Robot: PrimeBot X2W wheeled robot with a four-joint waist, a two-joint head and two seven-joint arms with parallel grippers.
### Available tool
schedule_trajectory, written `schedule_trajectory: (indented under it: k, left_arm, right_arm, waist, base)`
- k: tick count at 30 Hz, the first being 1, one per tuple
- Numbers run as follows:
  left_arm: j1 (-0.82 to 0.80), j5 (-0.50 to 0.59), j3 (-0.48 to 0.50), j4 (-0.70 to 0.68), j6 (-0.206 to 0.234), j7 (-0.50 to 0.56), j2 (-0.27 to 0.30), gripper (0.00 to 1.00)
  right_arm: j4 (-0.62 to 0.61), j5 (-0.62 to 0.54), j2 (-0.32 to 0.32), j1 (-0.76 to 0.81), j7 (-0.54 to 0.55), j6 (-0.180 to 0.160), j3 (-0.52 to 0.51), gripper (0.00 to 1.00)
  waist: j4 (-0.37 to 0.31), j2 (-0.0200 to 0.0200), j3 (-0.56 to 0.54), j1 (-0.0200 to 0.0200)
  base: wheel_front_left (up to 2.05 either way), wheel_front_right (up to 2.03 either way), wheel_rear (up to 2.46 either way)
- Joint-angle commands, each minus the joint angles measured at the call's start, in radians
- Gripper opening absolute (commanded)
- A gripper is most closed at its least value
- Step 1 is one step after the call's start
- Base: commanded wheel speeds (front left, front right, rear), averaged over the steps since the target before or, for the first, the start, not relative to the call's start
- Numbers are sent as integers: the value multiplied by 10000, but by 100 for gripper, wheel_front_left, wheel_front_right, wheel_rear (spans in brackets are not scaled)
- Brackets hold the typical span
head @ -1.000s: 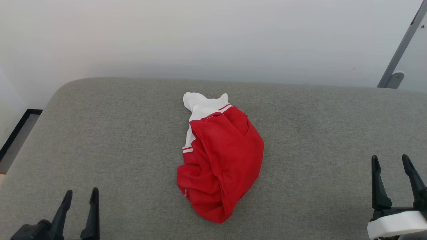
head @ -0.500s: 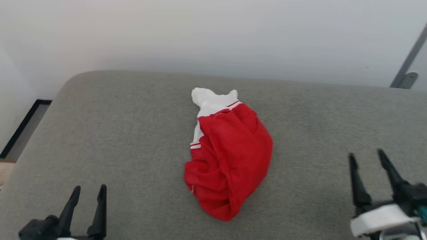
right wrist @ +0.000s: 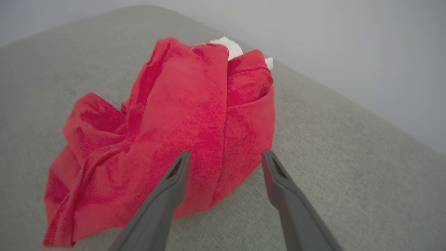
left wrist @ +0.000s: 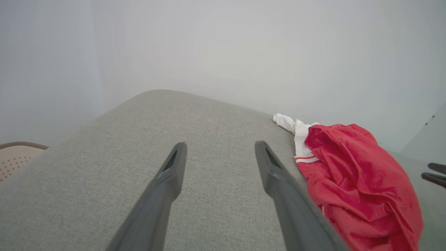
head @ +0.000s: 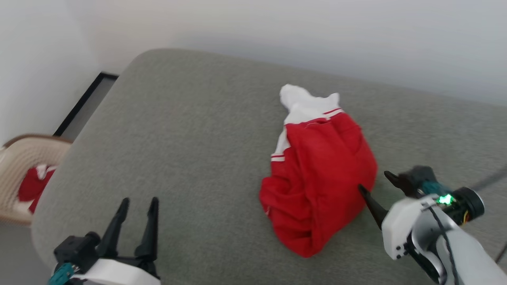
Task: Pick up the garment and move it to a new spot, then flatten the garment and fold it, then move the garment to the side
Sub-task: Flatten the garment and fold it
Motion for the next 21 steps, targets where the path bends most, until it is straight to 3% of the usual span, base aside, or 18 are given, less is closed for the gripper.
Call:
schedule_trajectory:
  k: [1, 7, 14, 15, 16, 21]
  left_arm:
    - [-189, -17, -82, 3, -31, -50, -68, 100]
    - [-680, -372, -502, 208, -31, -50, -345, 100]
    - [-933, -610, -663, 373, -31, -50, -472, 100]
    - [-949, -647, -644, 392, -31, -50, -485, 100]
    - [-957, -669, -621, 406, -31, -50, -498, 100]
    - [-813, -756, -424, 441, -31, -50, -458, 100]
  right_arm:
    - [153, 192, -62, -266, 319, -7, 103, 100]
    - [1238, 967, -725, -1882, 2748, -7, 1834, 100]
    - [2539, 1617, -867, -2884, 4210, -7, 3363, 100]
    - [2604, 1667, -885, -3013, 4206, -7, 3585, 21]
    - [2675, 1778, -881, -3131, 4177, -7, 3672, 0]
    - [2337, 2212, -1284, -3631, 3812, -13, 3828, 0]
  waist:
    - [419, -1, 365, 0]
    - [1151, -1, 949, 0]
    - [1450, -1, 1233, 0]
    - [1459, -1, 1250, 0]
    - [1447, -1, 1254, 0]
    - [1132, -1, 1150, 0]
  base:
    - [0, 0, 0]
    - [0, 0, 0]
    - [0, 0, 0]
    - [0, 0, 0]
    - [0, 0, 0]
    - [0, 0, 0]
